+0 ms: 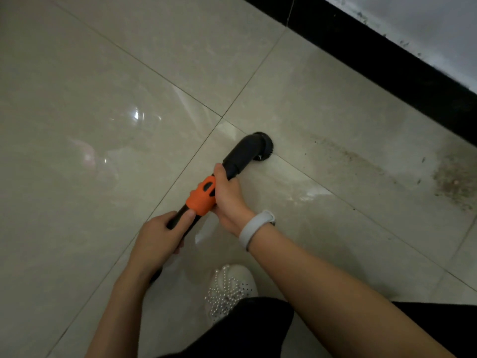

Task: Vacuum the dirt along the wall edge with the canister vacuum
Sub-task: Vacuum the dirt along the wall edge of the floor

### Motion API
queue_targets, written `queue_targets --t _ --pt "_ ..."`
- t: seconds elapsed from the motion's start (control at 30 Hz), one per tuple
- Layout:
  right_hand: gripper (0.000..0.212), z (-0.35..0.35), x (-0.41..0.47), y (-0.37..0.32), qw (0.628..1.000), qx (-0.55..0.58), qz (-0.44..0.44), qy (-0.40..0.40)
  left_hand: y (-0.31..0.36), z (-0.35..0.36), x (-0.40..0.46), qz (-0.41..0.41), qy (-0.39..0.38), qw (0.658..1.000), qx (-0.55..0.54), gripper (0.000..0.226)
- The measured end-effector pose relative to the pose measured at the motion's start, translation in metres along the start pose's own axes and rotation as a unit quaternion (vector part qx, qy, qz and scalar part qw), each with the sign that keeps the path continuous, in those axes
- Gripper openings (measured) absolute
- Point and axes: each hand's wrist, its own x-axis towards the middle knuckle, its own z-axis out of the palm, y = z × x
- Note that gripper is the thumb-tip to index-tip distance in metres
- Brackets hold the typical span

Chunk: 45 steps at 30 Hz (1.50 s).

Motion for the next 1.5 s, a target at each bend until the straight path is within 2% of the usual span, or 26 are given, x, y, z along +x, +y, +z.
queue_targets --t 0.1,0.17,0.3,0.43,0.6,0.83,0.93,1.03,1.2,1.3,1.43,1.5 --pt "0.049 0.014 0.007 -0.024 0.999 -0.014 -0.016 -0.036 0.008 0.003 0.010 0.016 0.070 0.997 0.021 0.044" --pt "0.048 0.016 0.013 -0.036 0.999 -0.019 -0.024 -0.040 0.014 0.004 0.017 0.013 0.081 0.997 0.002 0.044" --pt "0.045 0.001 0.013 -0.036 0.999 -0.025 -0.032 0.019 0.019 0.012 0.017 0.016 0.034 0.999 -0.026 0.049" --pt "0.023 -0.021 0.002 -0.006 0.999 0.010 -0.033 0.020 0.010 0.025 -0.002 0.012 -0.010 1.000 -0.011 0.060" --pt "0.043 -0.018 -0.004 0.013 0.999 0.008 -0.030 0.026 -0.011 0.017 -0.015 0.010 0.020 0.999 0.023 0.060" --pt "0.048 0.014 -0.008 0.016 0.997 -0.025 0.029 -0.073 -0.038 -0.005 -0.020 -0.013 0.087 0.996 0.009 0.058" --pt "0.040 0.008 -0.014 0.019 0.992 -0.007 0.067 -0.107 -0.049 -0.009 -0.022 -0.016 0.069 0.997 -0.002 0.054" --pt "0.022 -0.013 -0.018 0.021 0.988 0.009 0.084 -0.128 -0.052 -0.005 -0.025 -0.002 0.029 1.000 -0.011 0.044" --pt "0.020 -0.044 -0.021 0.020 0.990 0.045 0.072 -0.109 -0.040 0.009 -0.022 0.026 -0.012 1.000 0.010 0.042" --pt "0.015 -0.038 -0.017 0.010 0.990 0.040 0.067 -0.120 -0.036 0.010 -0.019 0.018 0.021 0.999 0.017 0.044" --pt "0.016 -0.004 -0.009 -0.002 0.987 -0.027 0.065 -0.142 -0.041 0.002 -0.019 -0.014 0.101 0.995 0.022 0.058" --pt "0.016 0.009 -0.008 -0.002 0.984 -0.040 0.070 -0.156 -0.043 -0.001 -0.021 -0.021 0.114 0.993 0.016 0.060"
